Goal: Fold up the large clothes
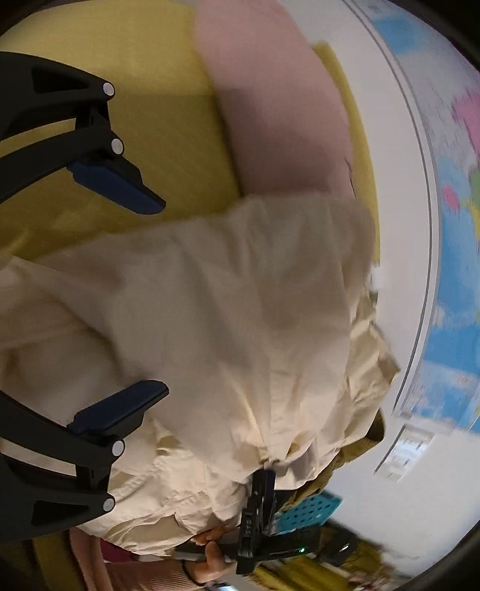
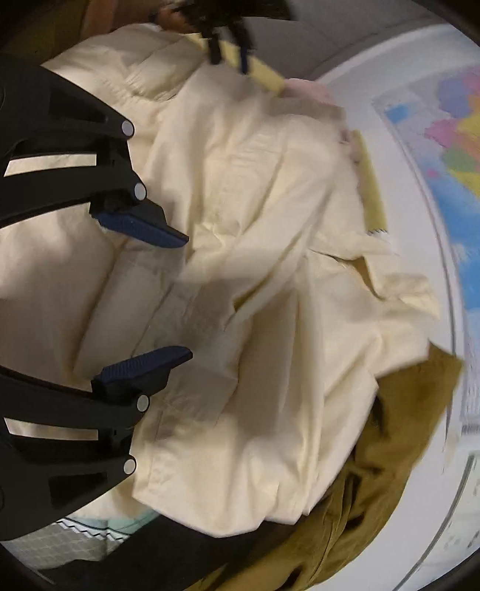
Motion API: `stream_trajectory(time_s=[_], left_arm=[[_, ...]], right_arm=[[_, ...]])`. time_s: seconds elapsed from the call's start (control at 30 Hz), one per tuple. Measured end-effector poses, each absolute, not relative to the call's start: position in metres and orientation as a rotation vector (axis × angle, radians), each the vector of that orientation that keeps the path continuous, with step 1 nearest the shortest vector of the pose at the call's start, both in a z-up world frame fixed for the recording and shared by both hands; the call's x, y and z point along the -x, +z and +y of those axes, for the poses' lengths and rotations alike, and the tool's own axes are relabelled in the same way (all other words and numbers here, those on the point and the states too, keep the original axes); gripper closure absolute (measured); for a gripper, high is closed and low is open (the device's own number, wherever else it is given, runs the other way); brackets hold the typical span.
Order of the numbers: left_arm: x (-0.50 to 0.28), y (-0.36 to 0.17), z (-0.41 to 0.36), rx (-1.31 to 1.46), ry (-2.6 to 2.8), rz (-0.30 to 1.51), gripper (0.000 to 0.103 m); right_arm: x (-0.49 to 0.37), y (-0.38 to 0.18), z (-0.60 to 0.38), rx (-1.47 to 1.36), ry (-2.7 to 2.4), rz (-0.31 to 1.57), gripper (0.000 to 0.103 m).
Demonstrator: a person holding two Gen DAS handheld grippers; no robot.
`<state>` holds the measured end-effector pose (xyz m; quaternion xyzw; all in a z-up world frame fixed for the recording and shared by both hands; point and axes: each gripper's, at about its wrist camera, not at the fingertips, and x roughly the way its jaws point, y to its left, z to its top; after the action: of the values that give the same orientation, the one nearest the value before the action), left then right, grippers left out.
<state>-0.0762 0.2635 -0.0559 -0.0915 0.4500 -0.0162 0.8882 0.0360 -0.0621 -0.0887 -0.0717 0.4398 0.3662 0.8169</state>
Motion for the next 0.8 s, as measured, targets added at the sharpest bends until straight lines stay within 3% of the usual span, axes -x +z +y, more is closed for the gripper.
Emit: stream_trajectory(time_s=[0.13,0.43,0.8], left_arm=[[0.113,-0.053,0.278,0.264,0.011,0.927,0.014],[0.16,-0.08,0.273,0.442,-0.01,0.965,0.01],[0.19,-0.085,0.264,0.547,-0.108,0.931,0.007]], right_arm=[[-0.019,-0.06,-0.096,0.024,0.826,0.864,0.027],[0.014,-0.057,-0.202,-0.23,0.821,0.846,0.015],[0.053,-0.113,-0.289,-0.475,0.738,0.938,0.011]])
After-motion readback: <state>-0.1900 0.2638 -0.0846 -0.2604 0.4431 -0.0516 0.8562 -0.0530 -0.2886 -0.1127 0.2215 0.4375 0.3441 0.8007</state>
